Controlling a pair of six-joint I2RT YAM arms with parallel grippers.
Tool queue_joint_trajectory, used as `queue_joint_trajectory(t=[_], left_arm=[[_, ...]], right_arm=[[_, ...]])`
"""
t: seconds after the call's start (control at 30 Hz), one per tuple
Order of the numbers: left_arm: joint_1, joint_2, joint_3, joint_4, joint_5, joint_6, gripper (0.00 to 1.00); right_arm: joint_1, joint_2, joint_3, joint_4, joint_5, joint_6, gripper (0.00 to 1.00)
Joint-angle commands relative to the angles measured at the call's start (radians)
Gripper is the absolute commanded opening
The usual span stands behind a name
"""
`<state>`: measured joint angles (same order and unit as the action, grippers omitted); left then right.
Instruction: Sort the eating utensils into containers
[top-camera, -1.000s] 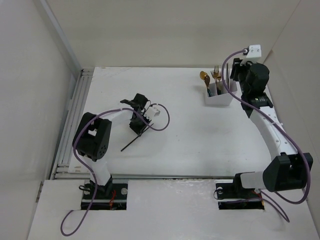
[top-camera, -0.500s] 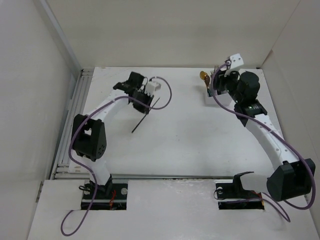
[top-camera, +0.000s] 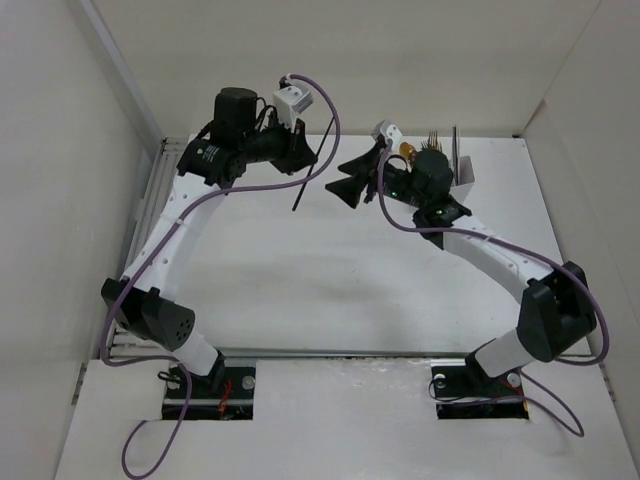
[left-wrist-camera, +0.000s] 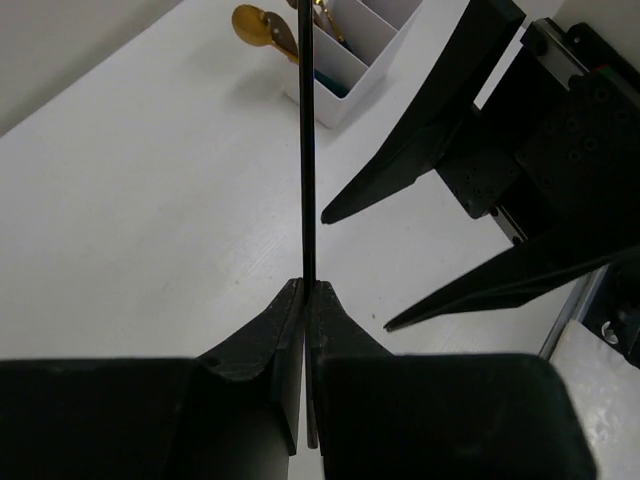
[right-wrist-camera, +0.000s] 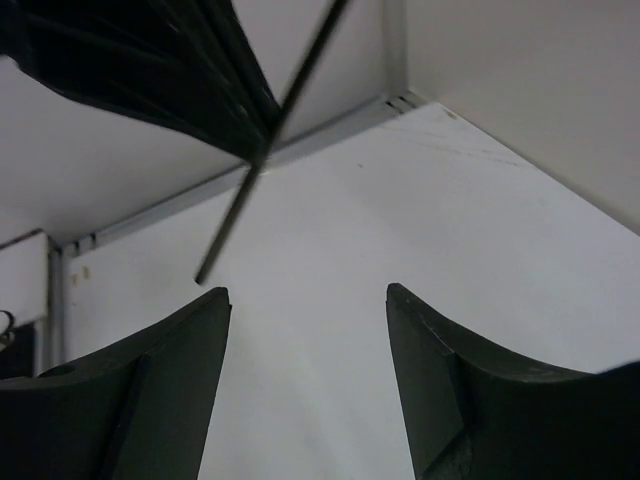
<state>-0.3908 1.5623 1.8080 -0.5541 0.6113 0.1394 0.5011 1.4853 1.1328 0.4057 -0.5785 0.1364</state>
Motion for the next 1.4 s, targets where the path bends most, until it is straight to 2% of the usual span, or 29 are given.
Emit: queue_joint_trajectory(t=[0.0, 0.2, 0.43, 0.47, 0.5, 0.53, 0.6, 0.63, 0.73, 0.87, 0.9, 0.93, 0.97, 1.03, 1.07, 1.1, 1.17, 1.23, 1.37], left_arm=[[0.003, 0.012, 0.019, -0.023, 0.053, -0.032, 0.0], [0.003, 0.002, 0.028, -0.023, 0.053, -0.032, 0.0], [0.003, 0.002, 0.016, -0.032, 0.085, -0.032, 0.0], [0.003, 0.002, 0.004, -0.032, 0.085, -0.023, 0.0], [0.003, 0.002, -0.012, -0.032, 0.085, -0.023, 0.0], [0.003, -0.007, -0.012, -0.041, 0.085, -0.023, 0.0], [0.003, -0.007, -0.026, -0.041, 0.094, -0.023, 0.0], [0.003, -0.007, -0.035, -0.041, 0.094, -0.023, 0.0], [0.003, -0.007, -0.035, -0.041, 0.094, -0.023, 0.0], [0.003, -0.007, -0.035, -0.041, 0.094, -0.011, 0.0], [0.003, -0.007, -0.035, -0.041, 0.082, -0.011, 0.19], [0.003, 0.002, -0.035, -0.041, 0.064, -0.011, 0.88], [0.003, 0.002, -0.035, -0.041, 0.039, -0.011, 1.0], [0.003, 0.002, -0.035, -0.041, -0.042, -0.024, 1.0], [0.003, 0.002, -0.024, -0.041, -0.101, -0.024, 1.0], [0.003, 0.002, -0.013, -0.041, -0.102, -0.024, 1.0], [0.013, 0.002, -0.004, -0.041, -0.2, -0.024, 1.0], [0.013, 0.002, -0.004, -0.041, -0.29, -0.024, 1.0], [0.024, -0.007, -0.035, -0.041, -0.383, -0.024, 1.0]], right_arm=[[0.02, 0.033, 0.045, 0.248, -0.078, 0.121, 0.69], [0.085, 0.133, 0.119, 0.275, -0.078, 0.152, 0.69], [0.085, 0.188, 0.149, 0.275, 0.009, 0.198, 0.65], [0.085, 0.188, 0.159, 0.275, 0.009, 0.198, 0.62], [0.085, 0.197, 0.159, 0.275, 0.009, 0.198, 0.54], [0.085, 0.198, 0.168, 0.275, 0.009, 0.198, 0.36], [0.085, 0.198, 0.168, 0.275, 0.025, 0.198, 0.24], [0.085, 0.198, 0.168, 0.275, 0.037, 0.198, 0.14], [0.085, 0.198, 0.168, 0.285, 0.037, 0.198, 0.01], [0.085, 0.185, 0.168, 0.285, 0.037, 0.161, 0.0], [0.085, 0.185, 0.156, 0.285, 0.057, 0.151, 0.0], [0.073, 0.169, 0.145, 0.285, 0.074, 0.14, 0.0], [0.064, 0.15, 0.134, 0.285, 0.095, 0.115, 0.0], [0.013, 0.129, 0.122, 0.214, 0.173, 0.076, 0.0], [-0.04, 0.115, 0.133, 0.124, 0.239, 0.019, 0.0], [-0.041, 0.115, 0.133, 0.075, 0.239, -0.015, 0.0], [-0.128, 0.104, 0.163, -0.064, 0.398, -0.123, 0.0], [-0.223, 0.104, 0.174, -0.097, 0.556, -0.191, 0.0], [-0.382, 0.124, 0.194, -0.097, 0.646, -0.322, 0.0]])
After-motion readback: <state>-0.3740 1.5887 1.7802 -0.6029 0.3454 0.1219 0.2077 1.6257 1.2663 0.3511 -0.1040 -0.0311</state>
